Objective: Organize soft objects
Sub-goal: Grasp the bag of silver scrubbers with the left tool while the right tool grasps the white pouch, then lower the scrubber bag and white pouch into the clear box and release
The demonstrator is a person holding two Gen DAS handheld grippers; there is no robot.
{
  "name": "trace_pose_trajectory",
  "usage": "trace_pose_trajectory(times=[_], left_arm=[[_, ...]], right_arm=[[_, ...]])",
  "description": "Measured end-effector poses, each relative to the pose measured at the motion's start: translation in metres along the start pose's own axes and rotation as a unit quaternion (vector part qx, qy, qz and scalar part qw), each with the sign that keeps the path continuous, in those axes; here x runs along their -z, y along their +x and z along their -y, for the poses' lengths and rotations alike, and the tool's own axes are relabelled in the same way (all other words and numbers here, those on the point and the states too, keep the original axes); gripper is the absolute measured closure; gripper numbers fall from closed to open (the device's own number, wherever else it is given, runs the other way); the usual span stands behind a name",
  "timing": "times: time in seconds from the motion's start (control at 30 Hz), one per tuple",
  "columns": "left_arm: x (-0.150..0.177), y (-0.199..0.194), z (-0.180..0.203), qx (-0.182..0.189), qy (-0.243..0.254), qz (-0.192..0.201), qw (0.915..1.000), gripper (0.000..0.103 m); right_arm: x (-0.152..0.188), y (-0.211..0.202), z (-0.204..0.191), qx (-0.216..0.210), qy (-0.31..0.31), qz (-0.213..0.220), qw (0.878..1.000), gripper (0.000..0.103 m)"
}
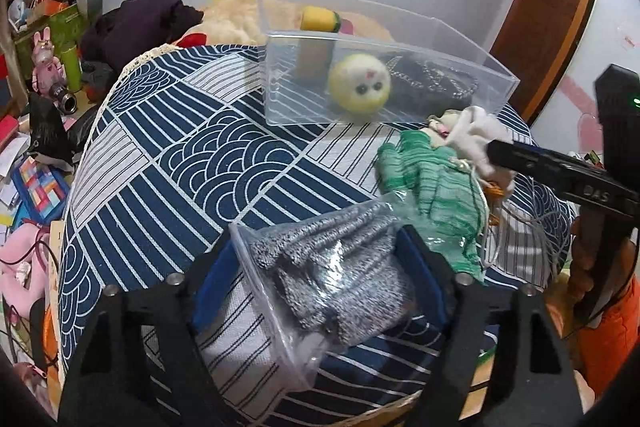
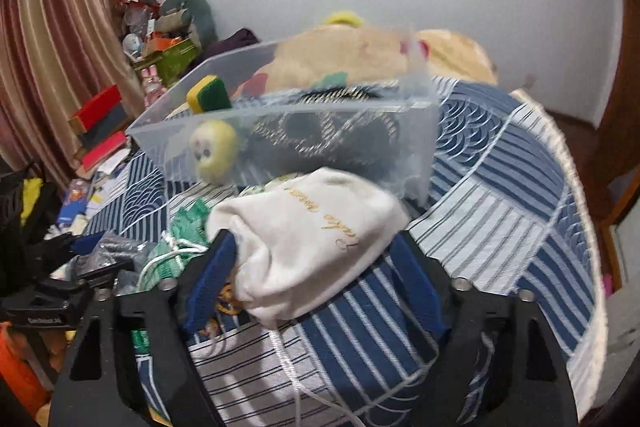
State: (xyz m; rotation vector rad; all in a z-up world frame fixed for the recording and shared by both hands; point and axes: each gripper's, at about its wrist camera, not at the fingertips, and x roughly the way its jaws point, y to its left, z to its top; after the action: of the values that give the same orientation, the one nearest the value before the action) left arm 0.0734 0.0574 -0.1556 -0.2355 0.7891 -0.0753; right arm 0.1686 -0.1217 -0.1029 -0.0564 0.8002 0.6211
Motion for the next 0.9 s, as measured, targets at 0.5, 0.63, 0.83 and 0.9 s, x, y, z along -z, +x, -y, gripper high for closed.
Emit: trace_pose_trajectory(times=[0.5,0.63,0.83,0.9], left_arm=[[-0.008,-0.029,0.014,-0.025,0.037,0.031,0.9985,0.066],[-0.022,-0.040,0.015,-0.027,0.041,0.049,0.9976,0.067],[-0.046,-0.056,0.024,-0.022,0.055,0.087,0.9945,0.067],[-0.054,-0.060,0.028,-0.021,0.059,0.100,0.9930,0.067]], right_arm=[[0.006,-0.032,-0.007,0.005,-0.010,0.045,0.999,0.088],[0.002,-0.051,-0.008,0.010,-0.012,0.070,0.997,0.088],[-0.010,-0.073,-0.009,0.012,-0.015,0.105,0.994,0.088],[-0.015,-0.078,-0.010,0.012,-0.018,0.116,0.993,0.088]])
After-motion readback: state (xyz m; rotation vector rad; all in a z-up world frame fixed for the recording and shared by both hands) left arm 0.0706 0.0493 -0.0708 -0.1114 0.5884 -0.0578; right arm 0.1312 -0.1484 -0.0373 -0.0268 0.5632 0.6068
